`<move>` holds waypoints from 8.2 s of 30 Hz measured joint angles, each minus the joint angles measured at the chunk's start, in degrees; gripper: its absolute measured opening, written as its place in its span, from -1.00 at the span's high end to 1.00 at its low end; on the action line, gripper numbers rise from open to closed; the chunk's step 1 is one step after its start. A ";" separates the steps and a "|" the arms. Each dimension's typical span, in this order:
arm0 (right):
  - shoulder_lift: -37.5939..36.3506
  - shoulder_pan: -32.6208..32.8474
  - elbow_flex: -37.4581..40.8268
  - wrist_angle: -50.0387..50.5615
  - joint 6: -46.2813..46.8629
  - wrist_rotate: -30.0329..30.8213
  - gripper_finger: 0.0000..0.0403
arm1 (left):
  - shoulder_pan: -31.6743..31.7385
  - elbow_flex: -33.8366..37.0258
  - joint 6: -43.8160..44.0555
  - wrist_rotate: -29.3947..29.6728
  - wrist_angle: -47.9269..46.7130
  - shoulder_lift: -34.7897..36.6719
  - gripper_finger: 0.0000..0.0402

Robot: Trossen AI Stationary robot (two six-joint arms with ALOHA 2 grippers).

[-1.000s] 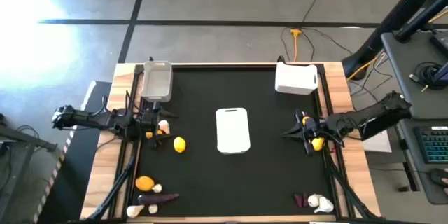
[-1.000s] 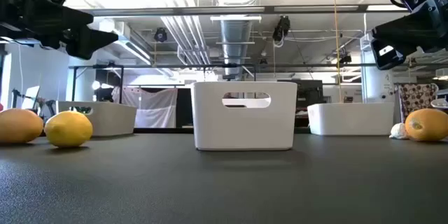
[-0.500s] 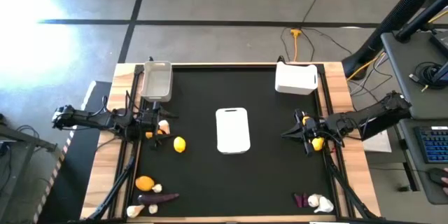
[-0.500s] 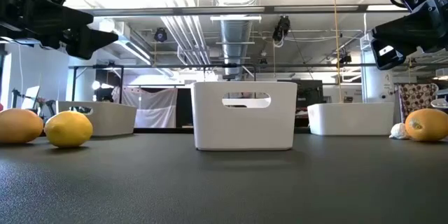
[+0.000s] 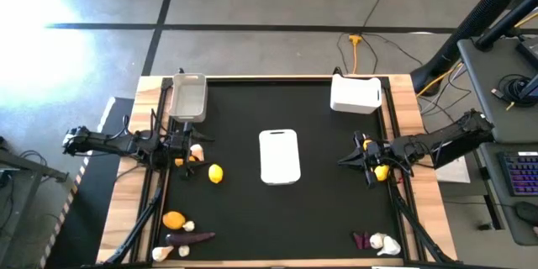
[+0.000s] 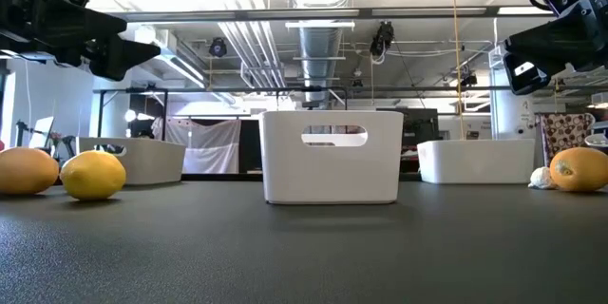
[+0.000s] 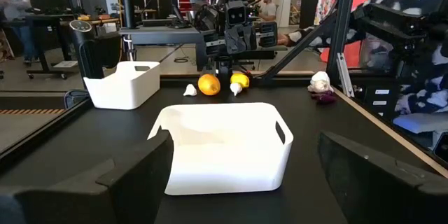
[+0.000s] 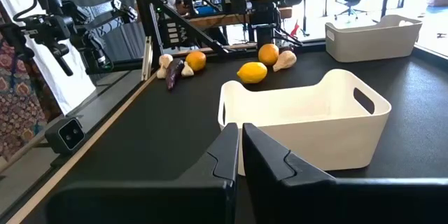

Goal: Sort produce into baskets

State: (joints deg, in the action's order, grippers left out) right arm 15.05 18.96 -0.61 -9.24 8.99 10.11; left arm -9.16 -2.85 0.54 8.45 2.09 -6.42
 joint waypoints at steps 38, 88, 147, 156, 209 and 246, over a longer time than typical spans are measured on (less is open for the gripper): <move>0.00 0.00 -0.01 0.01 0.00 -0.01 0.94 | 0.01 0.00 0.00 0.00 0.00 0.01 -0.65; 0.00 0.01 0.00 0.01 0.00 -0.01 0.94 | 0.00 -2.99 16.66 9.11 49.21 -22.72 -0.65; 0.00 0.02 -0.01 -0.01 0.00 0.00 0.94 | -0.18 -45.00 83.54 -12.24 -50.41 -81.63 -0.65; 0.00 0.00 -0.01 0.01 0.00 0.00 0.94 | -0.18 -45.00 82.53 -10.37 -49.55 -83.56 -0.49; 0.00 0.02 0.00 0.01 0.00 0.00 0.94 | 9.07 -91.50 49.07 4.02 -58.41 -110.82 -0.09; 0.00 0.00 0.01 0.00 0.00 0.00 0.94 | 7.85 -109.97 31.55 9.94 -74.04 -118.90 -0.26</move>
State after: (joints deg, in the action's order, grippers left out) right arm 15.05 18.97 -0.61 -9.24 8.99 10.11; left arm -1.32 -112.82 32.08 18.39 -71.95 -125.32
